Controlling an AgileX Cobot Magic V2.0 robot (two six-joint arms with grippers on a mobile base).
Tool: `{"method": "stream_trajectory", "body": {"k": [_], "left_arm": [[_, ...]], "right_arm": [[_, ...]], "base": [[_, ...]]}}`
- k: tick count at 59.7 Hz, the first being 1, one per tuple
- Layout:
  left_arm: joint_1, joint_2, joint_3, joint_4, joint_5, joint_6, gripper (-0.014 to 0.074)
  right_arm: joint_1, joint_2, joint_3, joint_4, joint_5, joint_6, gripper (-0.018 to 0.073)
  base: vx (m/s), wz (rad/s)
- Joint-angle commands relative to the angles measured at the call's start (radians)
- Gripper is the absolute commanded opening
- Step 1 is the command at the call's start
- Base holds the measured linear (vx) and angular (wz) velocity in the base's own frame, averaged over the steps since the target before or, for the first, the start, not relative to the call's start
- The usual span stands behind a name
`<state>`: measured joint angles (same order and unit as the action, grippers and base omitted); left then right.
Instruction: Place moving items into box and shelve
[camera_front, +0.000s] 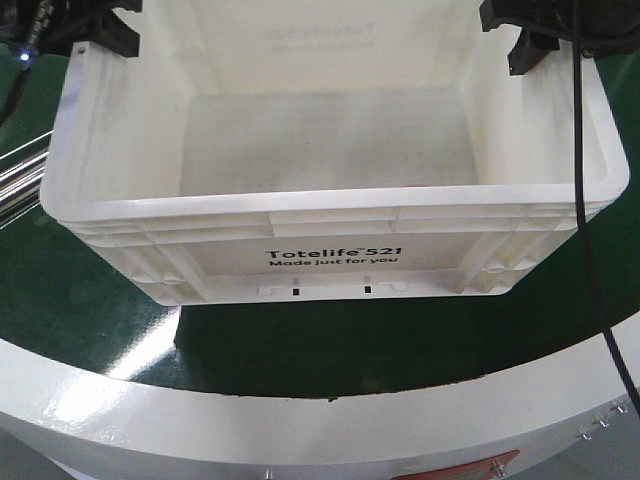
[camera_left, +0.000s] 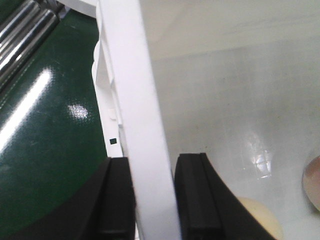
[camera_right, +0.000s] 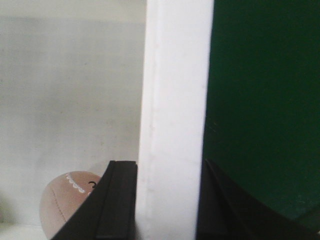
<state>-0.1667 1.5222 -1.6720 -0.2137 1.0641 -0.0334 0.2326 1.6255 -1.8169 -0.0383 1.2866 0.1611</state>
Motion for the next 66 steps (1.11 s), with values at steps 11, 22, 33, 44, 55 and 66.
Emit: {"method": "stream_trajectory", "body": {"k": [11,22,33,44,55,66], "left_arm": [[0.006,-0.065,-0.043,0.031,-0.1,0.008,-0.0003],[0.006,-0.065,-0.043,0.027,-0.1,0.008,-0.0003],[0.006,-0.065,-0.043,0.027,-0.111,0.008,-0.0001],[0.006,-0.065,-0.043,0.027,-0.121,0.008,-0.0001],[0.006,-0.065,-0.043,0.027,-0.138,0.007,-0.0001],[0.006,-0.065,-0.043,0.027,-0.138,0.007,0.0]], "right_arm": [[-0.013,-0.064,-0.042,-0.06,-0.056,-0.012,-0.0005],[-0.013,-0.064,-0.042,-0.06,-0.056,-0.012,-0.0005],[-0.013,-0.071,-0.042,-0.061,-0.065,-0.012,-0.0005],[-0.013,-0.08,-0.042,-0.061,-0.068,-0.012,-0.0005],[-0.013,-0.081,-0.042,-0.061,-0.068,-0.012,-0.0005],[-0.013,-0.081,-0.042,-0.061,-0.068,-0.012,-0.0005]], "base": [[0.0,0.0],[0.0,0.0],[0.0,0.0],[0.0,0.0],[0.0,0.0],[0.0,0.0]]}}
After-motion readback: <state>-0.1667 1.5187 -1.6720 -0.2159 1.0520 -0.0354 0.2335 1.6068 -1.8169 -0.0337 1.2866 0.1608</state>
